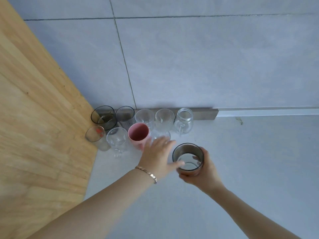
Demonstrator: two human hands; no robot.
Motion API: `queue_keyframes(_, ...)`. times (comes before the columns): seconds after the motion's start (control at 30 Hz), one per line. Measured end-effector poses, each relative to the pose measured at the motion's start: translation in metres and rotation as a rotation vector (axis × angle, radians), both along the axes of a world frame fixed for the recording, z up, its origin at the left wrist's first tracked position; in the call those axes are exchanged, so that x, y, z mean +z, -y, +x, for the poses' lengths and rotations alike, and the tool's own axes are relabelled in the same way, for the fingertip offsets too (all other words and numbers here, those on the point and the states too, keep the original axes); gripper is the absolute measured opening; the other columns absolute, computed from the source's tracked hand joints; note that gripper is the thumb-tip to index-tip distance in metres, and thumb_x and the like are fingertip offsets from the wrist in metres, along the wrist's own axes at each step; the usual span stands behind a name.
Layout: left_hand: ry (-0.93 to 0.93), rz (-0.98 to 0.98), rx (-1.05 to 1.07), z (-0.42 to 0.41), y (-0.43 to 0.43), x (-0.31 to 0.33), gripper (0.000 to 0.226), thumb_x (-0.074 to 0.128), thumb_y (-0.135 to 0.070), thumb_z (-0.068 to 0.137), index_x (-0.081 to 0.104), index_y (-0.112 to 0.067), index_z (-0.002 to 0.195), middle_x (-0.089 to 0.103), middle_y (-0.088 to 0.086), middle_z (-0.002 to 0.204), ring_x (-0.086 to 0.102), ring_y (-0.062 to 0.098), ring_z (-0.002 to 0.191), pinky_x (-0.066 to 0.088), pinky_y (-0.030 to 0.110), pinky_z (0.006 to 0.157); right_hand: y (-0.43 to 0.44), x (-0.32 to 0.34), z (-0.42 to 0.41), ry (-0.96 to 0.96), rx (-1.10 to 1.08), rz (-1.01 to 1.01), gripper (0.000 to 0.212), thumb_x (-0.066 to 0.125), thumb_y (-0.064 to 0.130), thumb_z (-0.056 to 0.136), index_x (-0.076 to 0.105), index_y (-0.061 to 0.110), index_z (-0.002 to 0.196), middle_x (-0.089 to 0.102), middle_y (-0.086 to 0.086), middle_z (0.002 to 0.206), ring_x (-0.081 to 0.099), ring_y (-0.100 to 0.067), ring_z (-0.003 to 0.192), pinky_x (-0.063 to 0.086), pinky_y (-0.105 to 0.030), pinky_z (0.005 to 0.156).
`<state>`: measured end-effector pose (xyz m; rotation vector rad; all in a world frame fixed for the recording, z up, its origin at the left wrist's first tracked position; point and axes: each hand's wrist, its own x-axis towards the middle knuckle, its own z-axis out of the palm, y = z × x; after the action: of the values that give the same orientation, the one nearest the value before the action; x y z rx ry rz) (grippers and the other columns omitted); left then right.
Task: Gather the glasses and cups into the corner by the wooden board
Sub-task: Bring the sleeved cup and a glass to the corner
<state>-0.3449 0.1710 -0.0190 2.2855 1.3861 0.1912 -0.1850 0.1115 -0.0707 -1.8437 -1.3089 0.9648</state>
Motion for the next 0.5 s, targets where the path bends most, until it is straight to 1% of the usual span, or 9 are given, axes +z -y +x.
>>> queue_keyframes(0.03,-0.104,0.059,0.033,0.001,-0.01,-0.005,0.075,0.054,-0.059,0.075,0.04,-0.015,0.135,0.042,0.005,0.144,0.035,0.021,0.137,0.025,0.044,0.113,-0.005,-0.006,0.005,-0.002,-0.056,0.002,0.091,0.09,0.02,0.045,0.037,0.032,0.119,0.059,0.01,0.11,0.059,-0.013,0.107,0.045,-0.024,0.084)
queue_keyframes(0.07,-0.201,0.089,0.073,0.001,-0.02,-0.012,0.074,0.056,-0.052,0.081,0.032,-0.015,0.14,0.031,0.005,0.151,0.026,0.021,0.142,0.019,0.045,0.116,-0.011,-0.011,0.009,-0.005,-0.098,0.004,0.089,0.09,0.016,0.048,0.039,0.03,0.12,0.058,0.01,0.109,0.058,-0.014,0.106,0.043,-0.023,0.082)
queue_keyframes(0.13,-0.325,0.082,0.125,-0.001,-0.039,-0.025,0.08,0.055,-0.046,0.085,0.016,-0.013,0.147,0.016,0.007,0.158,0.015,0.021,0.146,0.014,0.044,0.12,-0.025,-0.018,0.014,-0.035,-0.152,0.009,0.086,0.09,0.016,0.05,0.038,0.034,0.116,0.058,0.014,0.105,0.059,-0.014,0.102,0.043,-0.023,0.081)
queue_keyframes(0.17,-0.361,0.074,0.126,-0.002,-0.046,-0.03,0.081,0.054,-0.045,0.087,0.011,-0.013,0.148,0.013,0.007,0.158,0.013,0.022,0.147,0.013,0.043,0.121,-0.033,-0.02,0.013,-0.05,-0.167,0.01,0.084,0.09,0.018,0.05,0.037,0.038,0.113,0.058,0.018,0.103,0.059,-0.013,0.1,0.044,-0.024,0.082)
queue_keyframes(0.23,-0.403,0.07,0.095,-0.004,-0.054,-0.039,0.078,0.05,-0.043,0.089,0.01,-0.012,0.148,0.013,0.007,0.159,0.011,0.022,0.147,0.012,0.041,0.122,-0.046,-0.024,0.009,-0.081,-0.176,0.013,0.083,0.091,0.02,0.05,0.038,0.039,0.112,0.058,0.023,0.102,0.059,-0.01,0.097,0.047,-0.025,0.084)
queue_keyframes(0.37,-0.395,0.102,0.048,-0.006,-0.06,-0.047,0.073,0.048,-0.042,0.091,0.013,-0.012,0.148,0.018,0.005,0.157,0.013,0.021,0.147,0.013,0.036,0.122,-0.062,-0.031,-0.003,-0.105,-0.15,0.03,0.088,0.092,0.016,0.049,0.039,0.03,0.119,0.058,0.012,0.111,0.058,-0.009,0.1,0.048,-0.027,0.09)
queue_keyframes(0.47,-0.374,0.117,0.057,-0.009,-0.063,-0.047,0.073,0.05,-0.045,0.089,0.019,-0.011,0.146,0.023,0.004,0.155,0.018,0.02,0.145,0.015,0.033,0.122,-0.065,-0.032,-0.008,-0.053,-0.166,0.008,0.096,0.091,0.013,0.051,0.038,0.021,0.13,0.052,0.001,0.124,0.05,-0.008,0.101,0.039,-0.019,0.087)
queue_keyframes(0.5,-0.373,0.118,0.061,-0.009,-0.063,-0.046,0.073,0.051,-0.045,0.089,0.02,-0.011,0.146,0.024,0.004,0.154,0.019,0.02,0.144,0.015,0.034,0.121,-0.065,-0.032,-0.009,-0.037,-0.18,-0.004,0.099,0.091,0.015,0.051,0.037,0.02,0.133,0.051,0.0,0.128,0.051,-0.01,0.104,0.039,-0.019,0.087)
